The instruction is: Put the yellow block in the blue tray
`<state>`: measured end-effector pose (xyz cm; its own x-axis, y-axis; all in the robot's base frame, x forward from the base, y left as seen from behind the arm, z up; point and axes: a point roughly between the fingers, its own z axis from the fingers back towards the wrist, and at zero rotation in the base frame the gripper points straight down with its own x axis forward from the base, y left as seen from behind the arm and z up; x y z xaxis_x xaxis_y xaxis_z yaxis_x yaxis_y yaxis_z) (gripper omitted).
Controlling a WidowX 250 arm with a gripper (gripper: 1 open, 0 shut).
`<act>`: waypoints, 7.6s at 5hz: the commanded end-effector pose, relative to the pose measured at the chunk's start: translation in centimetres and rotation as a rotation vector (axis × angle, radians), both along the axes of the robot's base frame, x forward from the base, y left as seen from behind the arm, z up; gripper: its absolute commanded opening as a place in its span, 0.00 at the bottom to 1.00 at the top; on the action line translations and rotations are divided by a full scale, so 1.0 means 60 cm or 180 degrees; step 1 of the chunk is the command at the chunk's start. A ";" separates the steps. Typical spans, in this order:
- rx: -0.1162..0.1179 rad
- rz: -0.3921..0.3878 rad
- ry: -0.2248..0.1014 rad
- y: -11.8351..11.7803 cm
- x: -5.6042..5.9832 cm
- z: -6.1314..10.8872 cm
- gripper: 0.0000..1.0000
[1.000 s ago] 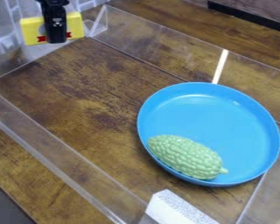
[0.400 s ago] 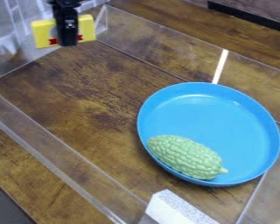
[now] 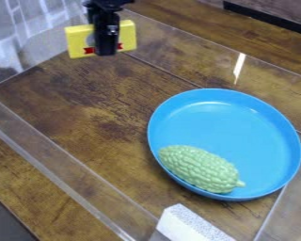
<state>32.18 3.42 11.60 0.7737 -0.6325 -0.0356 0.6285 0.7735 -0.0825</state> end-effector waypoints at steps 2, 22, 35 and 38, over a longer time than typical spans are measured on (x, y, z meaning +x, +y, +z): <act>-0.0006 -0.0122 -0.0254 -0.123 -0.013 0.061 0.00; -0.0457 0.0824 0.0080 -0.285 -0.069 -0.041 0.00; -0.0311 0.1172 0.0480 -0.285 -0.064 -0.029 0.00; -0.0311 0.1201 0.0529 -0.282 -0.064 -0.027 0.00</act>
